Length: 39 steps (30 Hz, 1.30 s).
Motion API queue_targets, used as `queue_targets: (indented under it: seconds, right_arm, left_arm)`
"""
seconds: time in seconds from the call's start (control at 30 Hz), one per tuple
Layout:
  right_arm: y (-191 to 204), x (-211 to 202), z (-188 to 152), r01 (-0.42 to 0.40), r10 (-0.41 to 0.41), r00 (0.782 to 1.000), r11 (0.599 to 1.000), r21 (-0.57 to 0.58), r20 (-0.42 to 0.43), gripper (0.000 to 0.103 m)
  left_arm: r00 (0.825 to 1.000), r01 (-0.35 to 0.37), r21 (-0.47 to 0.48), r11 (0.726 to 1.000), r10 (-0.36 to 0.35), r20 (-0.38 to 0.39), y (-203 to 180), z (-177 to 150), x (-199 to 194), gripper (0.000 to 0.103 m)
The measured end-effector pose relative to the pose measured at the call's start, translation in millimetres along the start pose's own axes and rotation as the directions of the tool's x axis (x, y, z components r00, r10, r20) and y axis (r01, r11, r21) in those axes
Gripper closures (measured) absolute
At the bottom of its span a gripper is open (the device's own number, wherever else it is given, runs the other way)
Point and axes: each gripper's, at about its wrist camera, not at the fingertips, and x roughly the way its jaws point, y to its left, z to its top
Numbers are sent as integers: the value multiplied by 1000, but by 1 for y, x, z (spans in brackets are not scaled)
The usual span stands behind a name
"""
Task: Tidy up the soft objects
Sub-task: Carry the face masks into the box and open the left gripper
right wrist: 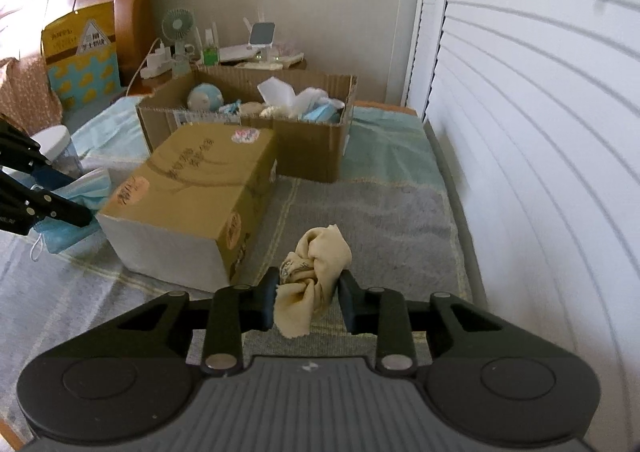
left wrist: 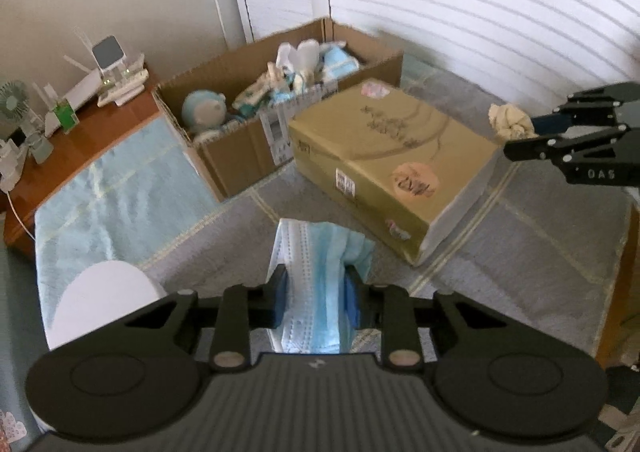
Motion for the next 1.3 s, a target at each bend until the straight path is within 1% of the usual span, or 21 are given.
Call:
queue_targets:
  seconds: [0.13, 0.3, 0.4, 0.47, 0.6, 0.73, 0.83, 0.93, 1.03, 1.1, 1.13, 1.17, 1.23, 1.3]
  right_arm:
    - [1, -9, 2, 1, -1, 1000, 1000, -1, 23, 68]
    - [2, -18, 5, -6, 6, 999, 1000, -2, 47, 68]
    - [2, -21, 5, -8, 8, 998, 1000, -3, 56, 68]
    - [1, -22, 5, -11, 11, 998, 1000, -2, 63, 68]
    - [0, -22, 7, -13, 13, 998, 1000, 2, 67, 68]
    - [-2, -25, 5, -12, 12, 998, 1000, 4, 69, 68]
    - [-3, -26, 6, -17, 16, 997, 1000, 6, 70, 68]
    - [-5, -26, 6, -17, 16, 998, 1000, 11, 68, 68]
    - [-6, -24, 6, -13, 12, 998, 1000, 14, 65, 68]
    - [-7, -24, 6, -12, 10, 998, 1000, 18, 63, 68]
    - [-7, -23, 7, -10, 9, 998, 1000, 20, 62, 68]
    - [-8, -23, 7, -12, 11, 998, 1000, 21, 61, 68]
    - [-9, -23, 7, -10, 9, 998, 1000, 25, 62, 68]
    - [-8, -22, 7, -12, 10, 998, 1000, 24, 61, 68]
  left_arm:
    - [999, 11, -16, 1000, -10, 31, 2, 8, -15, 76]
    - [997, 17, -32, 999, -15, 81, 7, 28, -26, 76]
    - [993, 20, -40, 999, -15, 118, 15, 47, -30, 76]
    - [989, 10, -42, 999, -4, 150, 20, 62, -31, 76]
    - [982, 5, -54, 999, 5, 191, 34, 94, -24, 76]
    - [981, 0, -64, 998, 13, 193, 47, 118, -5, 76]
    - [982, -24, -64, 998, 36, 185, 52, 131, 12, 76]
    - [986, -35, -75, 997, 46, 161, 58, 140, 32, 76]
    - [989, -25, -94, 995, 38, 145, 61, 143, 46, 75]
    - [989, -29, -100, 995, 43, 142, 62, 143, 52, 68]
    - [990, -40, -97, 994, 53, 134, 61, 142, 55, 54]
    - [991, -58, -90, 994, 68, 117, 60, 141, 59, 36]
    - [988, -87, -82, 993, 96, 119, 60, 139, 60, 26]
    - [987, -99, -91, 991, 110, 121, 60, 136, 58, 22]
